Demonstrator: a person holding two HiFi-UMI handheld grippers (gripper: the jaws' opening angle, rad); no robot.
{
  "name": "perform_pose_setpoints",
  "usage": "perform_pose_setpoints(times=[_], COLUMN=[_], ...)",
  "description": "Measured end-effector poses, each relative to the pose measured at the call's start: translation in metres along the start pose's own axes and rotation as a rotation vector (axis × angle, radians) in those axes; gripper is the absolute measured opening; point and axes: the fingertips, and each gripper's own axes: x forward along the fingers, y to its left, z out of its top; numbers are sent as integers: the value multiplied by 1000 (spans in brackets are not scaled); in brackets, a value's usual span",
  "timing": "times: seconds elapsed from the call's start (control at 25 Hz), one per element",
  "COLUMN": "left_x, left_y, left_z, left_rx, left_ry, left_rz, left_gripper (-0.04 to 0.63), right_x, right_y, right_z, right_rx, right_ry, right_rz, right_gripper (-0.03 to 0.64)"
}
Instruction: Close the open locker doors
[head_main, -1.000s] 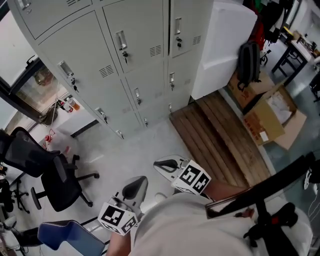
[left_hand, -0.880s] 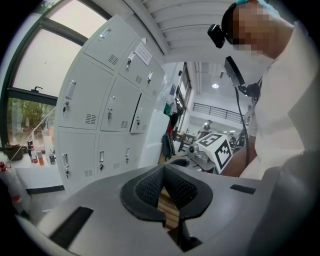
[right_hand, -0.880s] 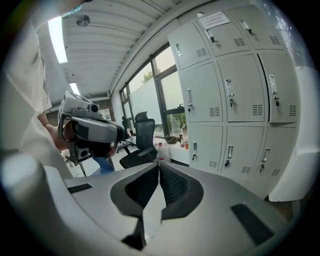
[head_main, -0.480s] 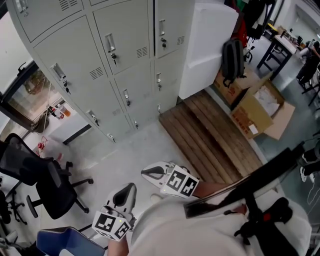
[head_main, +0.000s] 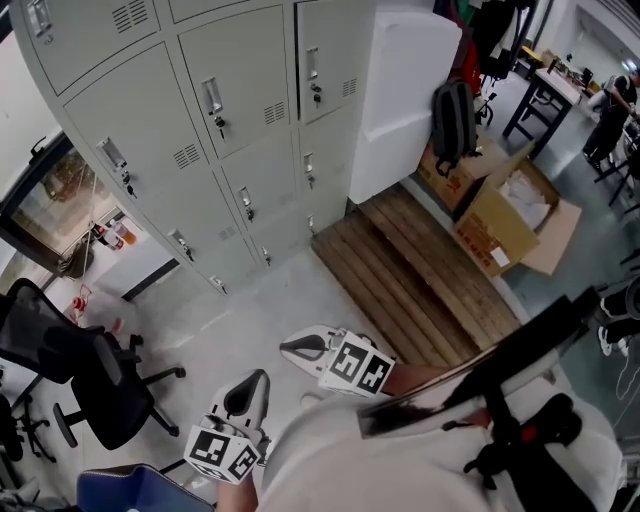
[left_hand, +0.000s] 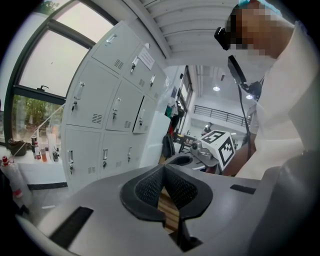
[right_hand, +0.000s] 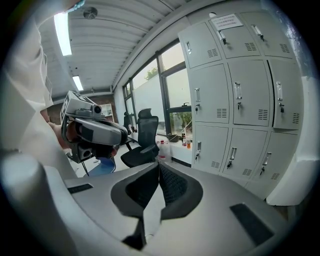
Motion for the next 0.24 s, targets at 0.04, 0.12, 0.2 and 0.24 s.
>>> perform_pose_setpoints(times=[0.04, 0.12, 0.2, 0.24], left_x=[0, -1, -1, -1], left_y=[1, 2, 3, 3], left_z=[0, 0, -1, -1], left_rx=[0, 0, 0, 0], left_ry=[0, 2, 1, 1], left_rz=[-1, -3, -5, -6], left_gripper=[11, 11, 11, 11], right_x=[0, 1, 2, 2], right_y=[0, 0, 0, 0], right_z=[1, 2, 3, 4], right_rx=[0, -1, 0, 1], right_ry=[0, -2, -4, -4], right_rz=[-2, -5, -7, -8], right_gripper=[17, 17, 17, 17])
